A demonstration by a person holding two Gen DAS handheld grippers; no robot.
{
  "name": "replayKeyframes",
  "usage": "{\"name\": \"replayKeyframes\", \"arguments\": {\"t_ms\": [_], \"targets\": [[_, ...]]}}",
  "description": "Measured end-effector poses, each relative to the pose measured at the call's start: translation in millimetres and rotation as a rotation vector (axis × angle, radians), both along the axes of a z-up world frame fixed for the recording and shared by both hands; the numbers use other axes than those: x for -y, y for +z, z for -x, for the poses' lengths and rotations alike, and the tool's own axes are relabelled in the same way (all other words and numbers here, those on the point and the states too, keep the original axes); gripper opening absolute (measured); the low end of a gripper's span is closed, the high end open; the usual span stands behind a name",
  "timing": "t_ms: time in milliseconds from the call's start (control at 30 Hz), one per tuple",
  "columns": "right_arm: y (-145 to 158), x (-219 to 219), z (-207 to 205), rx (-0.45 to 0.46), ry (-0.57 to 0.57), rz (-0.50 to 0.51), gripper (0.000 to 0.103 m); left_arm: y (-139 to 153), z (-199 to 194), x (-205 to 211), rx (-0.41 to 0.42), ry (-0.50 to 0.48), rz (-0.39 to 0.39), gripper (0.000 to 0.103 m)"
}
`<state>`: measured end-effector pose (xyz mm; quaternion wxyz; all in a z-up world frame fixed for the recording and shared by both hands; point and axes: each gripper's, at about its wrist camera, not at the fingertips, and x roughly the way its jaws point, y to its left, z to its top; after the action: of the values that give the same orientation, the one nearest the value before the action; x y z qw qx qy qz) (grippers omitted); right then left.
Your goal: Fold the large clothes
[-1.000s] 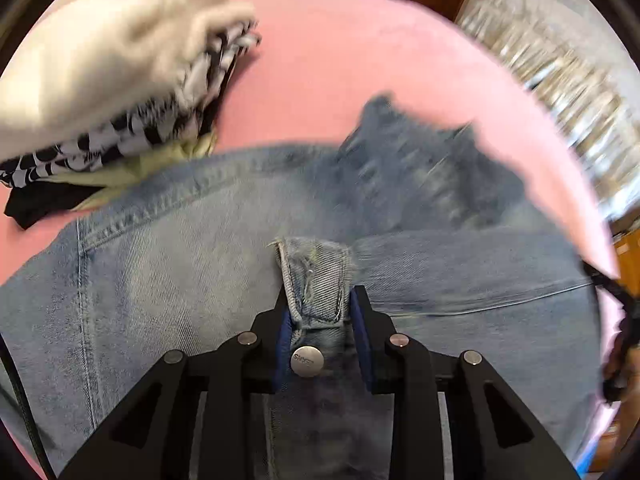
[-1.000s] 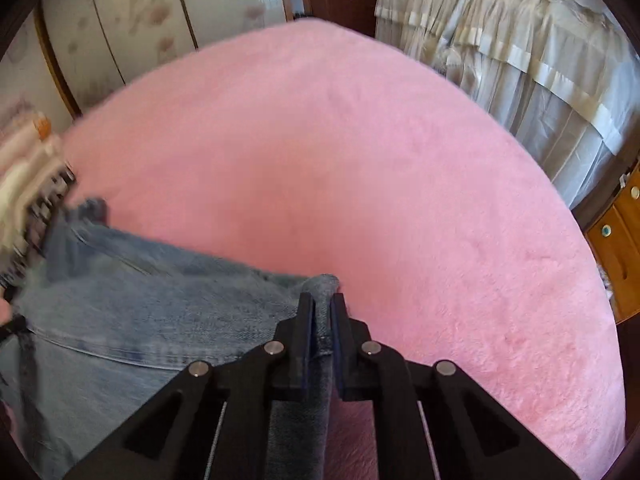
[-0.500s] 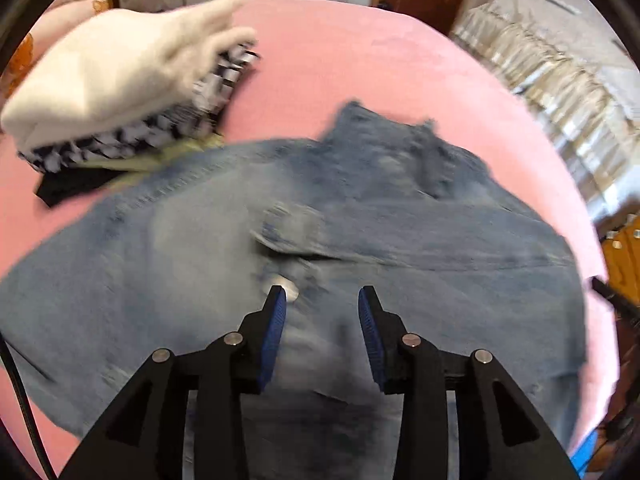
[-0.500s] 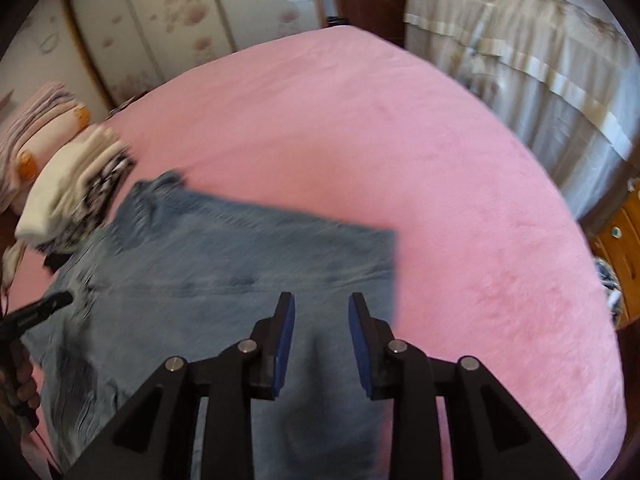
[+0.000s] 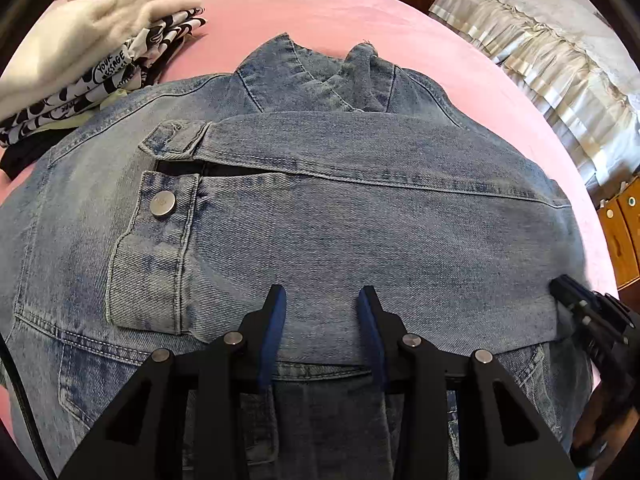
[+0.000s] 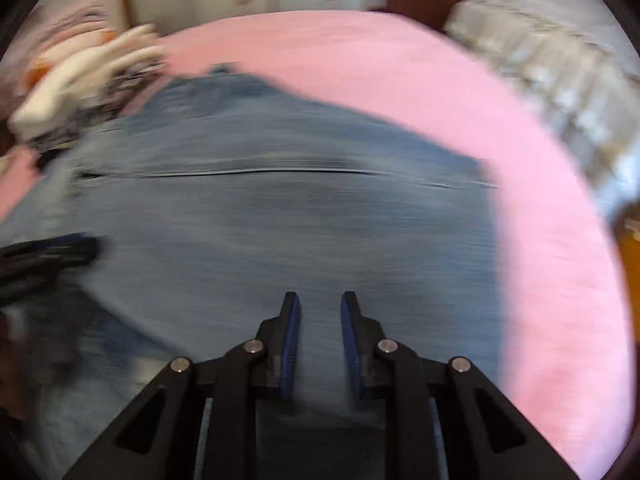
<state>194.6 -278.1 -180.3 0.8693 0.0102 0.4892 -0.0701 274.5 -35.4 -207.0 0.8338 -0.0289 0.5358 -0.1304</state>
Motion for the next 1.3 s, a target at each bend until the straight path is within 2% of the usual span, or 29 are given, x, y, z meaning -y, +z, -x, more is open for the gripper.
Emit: {"name": "replayKeyframes", "arguments": {"t_ms": [67,133,167,200,233,267,333,433,567,833,1167,1300], "targets": [[-3,27,7,-0.016,-0.031,-0.044,0.000,-1,-2,-4,-0.013,0.002,0.023,0.036],[-5,41,13,-0.025,-0.101,0.064,0.000,-3,-3,-6,-0.016,0.002,0.029,0.037],[-7,47,15,-0.029,-0.119,0.082,0.000,-5,-3,-6,-0.015,0.000,0.026,0.037],[-9,55,18,-0.033,-0.147,0.068,0.011,-5,-2,-5,-0.013,-0.005,0.023,0.040],[-8,59,20,-0.024,-0.163,0.037,0.014,-6,-3,-3,-0.012,-0.012,0.022,0.045],[-7,61,20,-0.023,-0.169,0.016,0.015,-6,-4,0,-0.011,-0.023,0.021,0.049],[-5,58,18,-0.026,-0.169,0.026,0.017,-5,-4,7,-0.013,-0.040,0.005,0.063],[-6,53,15,-0.030,-0.173,0.044,0.017,-5,-3,17,-0.014,-0.052,-0.041,0.074],[-4,59,20,-0.026,-0.194,0.037,0.017,-2,-2,24,-0.022,-0.054,-0.071,0.077],[0,70,22,-0.017,-0.229,-0.048,0.017,10,4,29,-0.025,-0.024,-0.109,0.078],[15,66,43,0.000,-0.263,-0.122,0.017,28,34,22,0.021,0.024,-0.089,0.077],[25,58,62,0.021,-0.275,-0.133,0.017,41,55,13,0.055,0.034,-0.040,0.077]]}}
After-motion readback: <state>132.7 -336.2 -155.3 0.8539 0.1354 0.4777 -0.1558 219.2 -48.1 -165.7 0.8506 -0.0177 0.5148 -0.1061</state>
